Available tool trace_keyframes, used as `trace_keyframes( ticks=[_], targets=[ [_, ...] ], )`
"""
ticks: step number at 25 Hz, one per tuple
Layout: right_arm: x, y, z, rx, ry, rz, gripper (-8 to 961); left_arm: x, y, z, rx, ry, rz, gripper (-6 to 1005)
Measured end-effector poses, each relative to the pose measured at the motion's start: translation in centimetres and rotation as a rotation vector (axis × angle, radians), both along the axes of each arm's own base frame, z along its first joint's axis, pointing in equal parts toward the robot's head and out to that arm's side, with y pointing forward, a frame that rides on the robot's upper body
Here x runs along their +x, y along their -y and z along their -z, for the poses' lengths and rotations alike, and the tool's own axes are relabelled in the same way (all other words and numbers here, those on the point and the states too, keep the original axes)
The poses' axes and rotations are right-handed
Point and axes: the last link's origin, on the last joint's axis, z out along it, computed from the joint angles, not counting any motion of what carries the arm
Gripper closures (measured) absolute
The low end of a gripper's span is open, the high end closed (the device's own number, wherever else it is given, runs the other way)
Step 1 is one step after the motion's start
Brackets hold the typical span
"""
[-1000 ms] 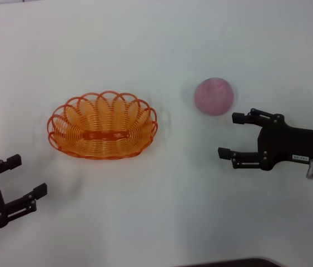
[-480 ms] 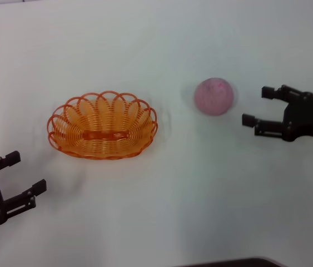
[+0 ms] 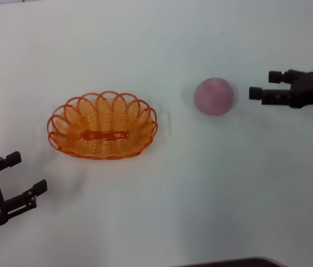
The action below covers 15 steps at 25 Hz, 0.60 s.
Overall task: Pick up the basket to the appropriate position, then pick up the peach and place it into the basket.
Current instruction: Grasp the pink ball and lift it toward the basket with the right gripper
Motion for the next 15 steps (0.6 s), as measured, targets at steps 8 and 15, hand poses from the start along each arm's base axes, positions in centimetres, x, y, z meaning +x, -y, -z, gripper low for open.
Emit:
trace_keyframes(
  ticks=[8,15],
  targets=[
    [-3.4,-3.6,-2.6,-0.163,0.185,0.028,40,0.0,0.0,-0.1,0.001,0.0,-0.002,159],
    [-6.6,-5.4,-2.5,-0.266,0.446,-0.175,41,0.0,0.0,-0.1,0.001,0.0,-0.001,158]
  ],
)
